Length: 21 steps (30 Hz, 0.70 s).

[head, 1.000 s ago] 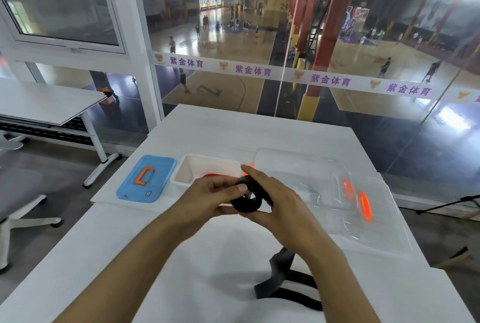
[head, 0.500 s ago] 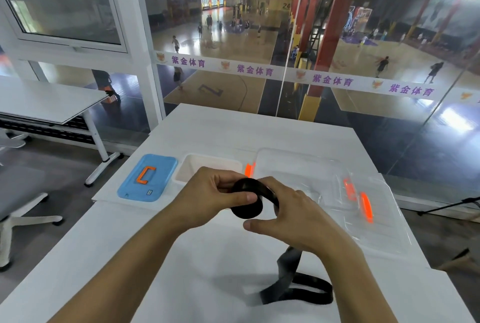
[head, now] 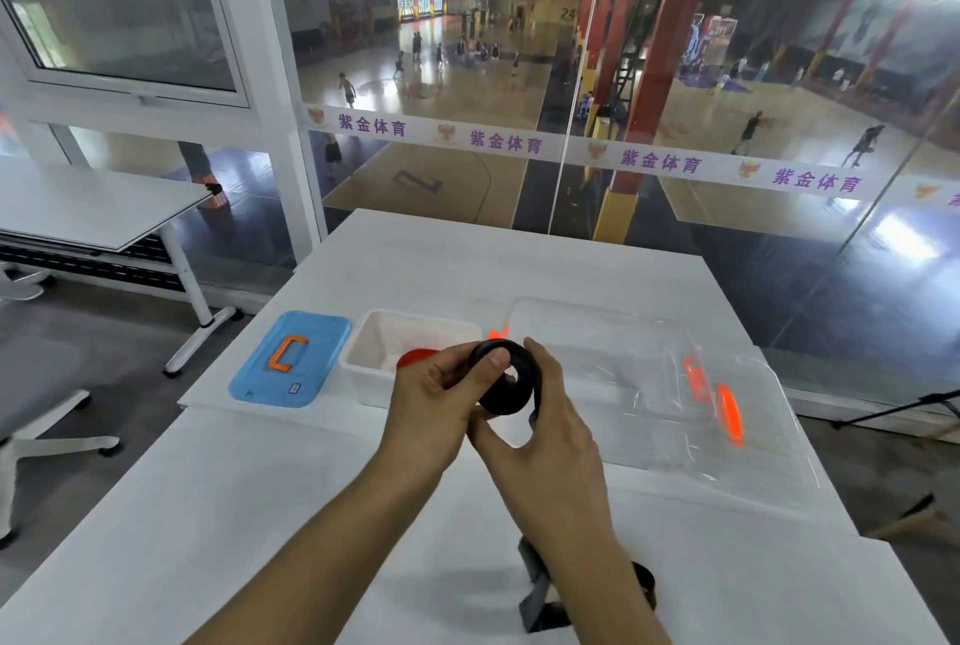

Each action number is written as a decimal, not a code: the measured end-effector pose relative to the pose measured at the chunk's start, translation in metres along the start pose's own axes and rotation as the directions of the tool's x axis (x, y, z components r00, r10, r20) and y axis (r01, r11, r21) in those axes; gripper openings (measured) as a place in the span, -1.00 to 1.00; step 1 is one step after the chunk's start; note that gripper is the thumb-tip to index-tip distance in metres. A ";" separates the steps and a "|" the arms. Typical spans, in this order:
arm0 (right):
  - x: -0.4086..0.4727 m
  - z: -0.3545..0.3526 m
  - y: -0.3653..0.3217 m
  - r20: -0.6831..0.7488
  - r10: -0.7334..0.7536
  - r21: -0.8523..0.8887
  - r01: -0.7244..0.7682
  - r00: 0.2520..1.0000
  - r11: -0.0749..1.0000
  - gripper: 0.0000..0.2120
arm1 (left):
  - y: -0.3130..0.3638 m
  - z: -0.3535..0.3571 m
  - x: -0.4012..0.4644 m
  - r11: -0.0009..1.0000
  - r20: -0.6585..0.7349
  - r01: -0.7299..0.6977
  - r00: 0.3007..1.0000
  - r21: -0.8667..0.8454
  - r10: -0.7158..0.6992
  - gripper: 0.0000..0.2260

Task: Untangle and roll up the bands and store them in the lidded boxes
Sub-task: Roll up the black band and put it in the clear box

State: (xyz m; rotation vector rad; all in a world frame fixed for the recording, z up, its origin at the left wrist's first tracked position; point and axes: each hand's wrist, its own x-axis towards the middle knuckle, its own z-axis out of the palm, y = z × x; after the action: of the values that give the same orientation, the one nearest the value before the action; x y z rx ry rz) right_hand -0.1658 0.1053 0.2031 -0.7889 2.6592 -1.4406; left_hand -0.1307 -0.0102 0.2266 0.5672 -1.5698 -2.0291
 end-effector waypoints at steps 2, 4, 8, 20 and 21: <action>-0.001 0.005 0.000 -0.044 0.035 -0.004 -0.035 0.998 0.999 -0.29 | -0.006 0.002 -0.003 1.000 -0.013 0.015 1.000 0.014 -0.015 -0.89; 0.001 0.007 0.003 -0.050 0.047 -0.029 -0.048 0.998 0.998 -0.33 | -0.012 0.001 -0.003 0.998 -0.018 0.051 0.999 0.043 -0.051 -0.87; 0.012 -0.005 0.011 0.111 -0.019 -0.063 0.026 0.994 0.998 -0.37 | -0.010 -0.011 -0.002 0.981 0.079 0.180 0.979 0.075 -0.186 -0.77; 0.030 -0.028 0.010 0.447 -0.159 -0.164 0.255 0.880 0.953 -0.13 | 0.031 -0.046 0.018 0.897 0.430 0.051 0.865 0.439 -0.259 -0.80; 0.029 -0.027 0.012 0.438 -0.167 -0.163 0.260 0.884 0.952 -0.14 | 0.030 -0.046 0.017 0.906 0.420 0.049 0.875 0.419 -0.242 -0.80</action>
State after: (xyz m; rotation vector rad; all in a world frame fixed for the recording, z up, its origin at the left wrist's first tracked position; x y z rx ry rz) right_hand -0.2031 0.1189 0.2162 -1.2836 2.4693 -0.8767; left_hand -0.1120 -0.0619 0.2436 0.3628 -2.3277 -2.0676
